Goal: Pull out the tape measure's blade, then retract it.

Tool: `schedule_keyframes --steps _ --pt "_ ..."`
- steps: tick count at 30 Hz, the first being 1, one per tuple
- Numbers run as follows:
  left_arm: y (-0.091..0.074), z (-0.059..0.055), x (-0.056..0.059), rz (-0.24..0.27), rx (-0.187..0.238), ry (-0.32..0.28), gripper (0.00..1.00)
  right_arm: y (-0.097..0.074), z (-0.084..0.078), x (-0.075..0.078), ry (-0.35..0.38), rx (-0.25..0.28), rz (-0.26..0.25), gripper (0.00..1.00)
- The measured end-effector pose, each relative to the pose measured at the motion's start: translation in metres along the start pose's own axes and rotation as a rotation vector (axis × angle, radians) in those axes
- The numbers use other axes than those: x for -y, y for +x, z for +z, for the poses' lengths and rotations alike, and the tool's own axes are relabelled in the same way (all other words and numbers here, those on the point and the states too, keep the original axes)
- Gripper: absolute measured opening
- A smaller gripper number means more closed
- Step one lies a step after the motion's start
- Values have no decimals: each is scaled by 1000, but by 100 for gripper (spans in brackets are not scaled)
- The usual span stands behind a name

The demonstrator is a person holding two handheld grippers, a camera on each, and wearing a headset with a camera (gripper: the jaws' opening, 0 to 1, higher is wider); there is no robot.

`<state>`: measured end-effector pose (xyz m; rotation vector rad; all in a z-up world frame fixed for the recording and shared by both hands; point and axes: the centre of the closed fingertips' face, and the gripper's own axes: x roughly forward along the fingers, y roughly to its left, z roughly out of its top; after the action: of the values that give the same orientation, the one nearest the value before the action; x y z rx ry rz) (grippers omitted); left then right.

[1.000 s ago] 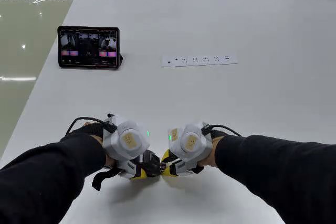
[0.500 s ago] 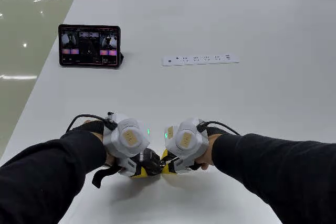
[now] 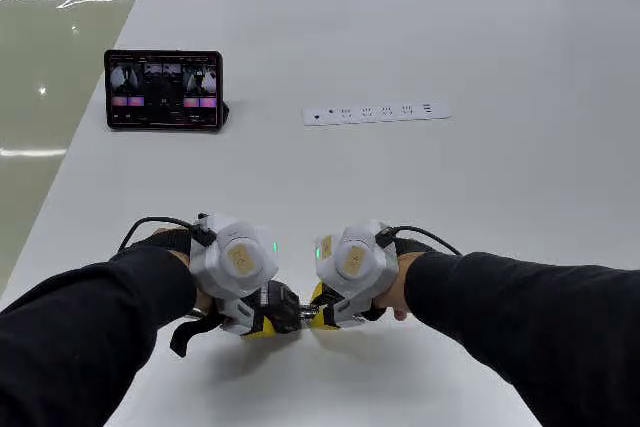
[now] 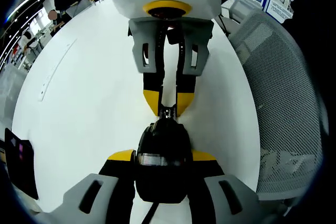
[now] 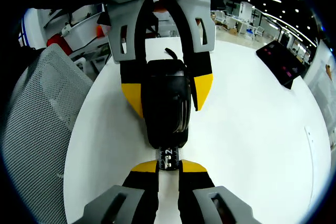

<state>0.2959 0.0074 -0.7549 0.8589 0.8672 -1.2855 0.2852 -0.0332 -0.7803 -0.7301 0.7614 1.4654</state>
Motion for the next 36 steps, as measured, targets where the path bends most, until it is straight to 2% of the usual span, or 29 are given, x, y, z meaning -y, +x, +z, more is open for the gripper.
schedule_keyframes --steps 36 --pt "0 1 0 4 4 2 33 -13 -19 1 32 -23 -1 9"
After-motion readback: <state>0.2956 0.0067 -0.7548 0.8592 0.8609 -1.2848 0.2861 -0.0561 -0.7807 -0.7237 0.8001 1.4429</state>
